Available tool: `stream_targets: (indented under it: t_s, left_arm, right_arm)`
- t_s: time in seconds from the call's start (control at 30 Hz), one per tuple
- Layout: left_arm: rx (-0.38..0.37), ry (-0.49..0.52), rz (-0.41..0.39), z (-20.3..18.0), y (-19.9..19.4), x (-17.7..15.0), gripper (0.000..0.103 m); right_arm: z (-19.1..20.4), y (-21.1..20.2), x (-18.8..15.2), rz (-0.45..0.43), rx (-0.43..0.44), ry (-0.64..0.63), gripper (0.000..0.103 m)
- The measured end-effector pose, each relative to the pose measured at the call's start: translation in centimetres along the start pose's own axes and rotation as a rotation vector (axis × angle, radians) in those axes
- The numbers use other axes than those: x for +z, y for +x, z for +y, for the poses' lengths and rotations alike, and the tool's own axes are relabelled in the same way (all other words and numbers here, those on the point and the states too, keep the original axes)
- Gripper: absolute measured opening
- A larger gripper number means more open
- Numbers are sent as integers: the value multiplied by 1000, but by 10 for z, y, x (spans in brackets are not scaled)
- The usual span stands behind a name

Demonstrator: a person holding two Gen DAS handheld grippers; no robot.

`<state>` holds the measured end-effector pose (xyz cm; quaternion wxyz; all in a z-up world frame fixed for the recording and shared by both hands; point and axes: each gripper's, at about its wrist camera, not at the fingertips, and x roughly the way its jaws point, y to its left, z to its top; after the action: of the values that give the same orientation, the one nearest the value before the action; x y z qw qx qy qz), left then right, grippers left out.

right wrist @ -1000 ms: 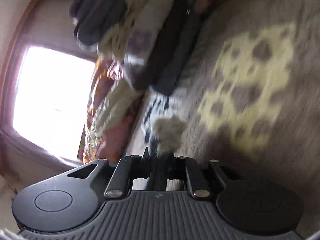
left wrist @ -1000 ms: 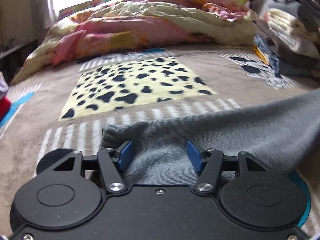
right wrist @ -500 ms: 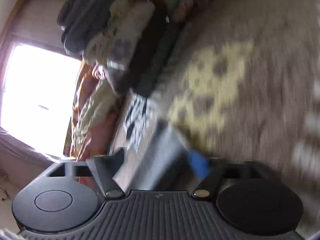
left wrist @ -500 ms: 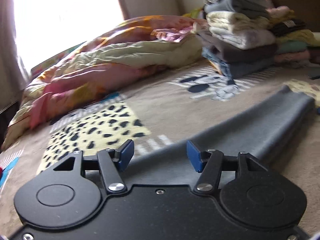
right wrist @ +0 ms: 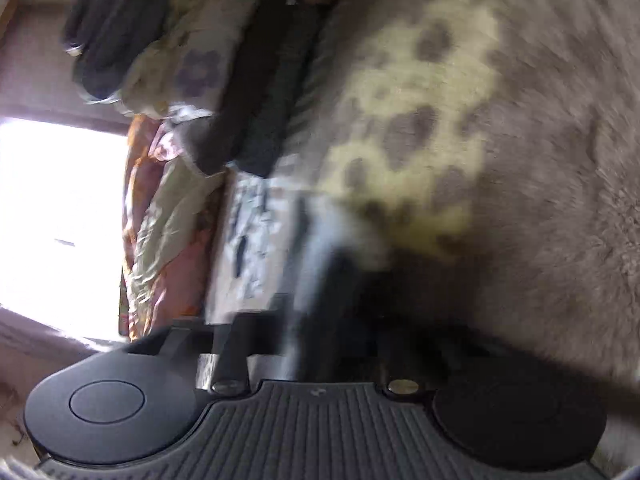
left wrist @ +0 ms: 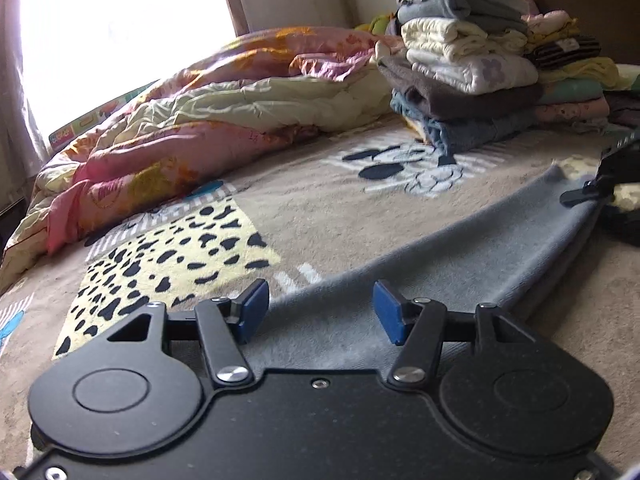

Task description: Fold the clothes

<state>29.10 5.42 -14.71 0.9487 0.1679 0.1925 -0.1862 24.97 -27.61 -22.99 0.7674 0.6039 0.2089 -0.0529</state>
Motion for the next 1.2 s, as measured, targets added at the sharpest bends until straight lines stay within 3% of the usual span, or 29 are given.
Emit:
stream_targets:
  t_s: [0.13, 0.23, 0.33, 0.6, 0.67, 0.73, 1.0, 1.2]
  left_arm:
    - [9, 9, -13, -1, -5, 1, 47]
    - [65, 69, 46, -7, 8, -10, 47]
    - [15, 34, 97, -4, 25, -25, 45]
    - [19, 0, 120, -3, 23, -20, 46]
    - [-23, -84, 121, 12, 21, -17, 48]
    - [-40, -237, 111, 38, 14, -15, 50]
    - [-33, -777, -70, 163, -54, -29, 56]
    - [-91, -965, -158, 227, -97, -49, 59]
  right_arm:
    - [5, -4, 1, 7, 50, -62, 18]
    - [26, -12, 1, 7, 104, -131, 18]
    - [57, -19, -5, 14, 173, -216, 18]
    - [137, -22, -29, 78, 301, -455, 18]
    - [156, -22, -45, 104, 325, -544, 18]
    - [175, -19, -61, 136, 345, -611, 18]
    - [233, 7, -143, 242, 372, -903, 18]
    - [239, 38, -236, 329, 323, -1217, 18]
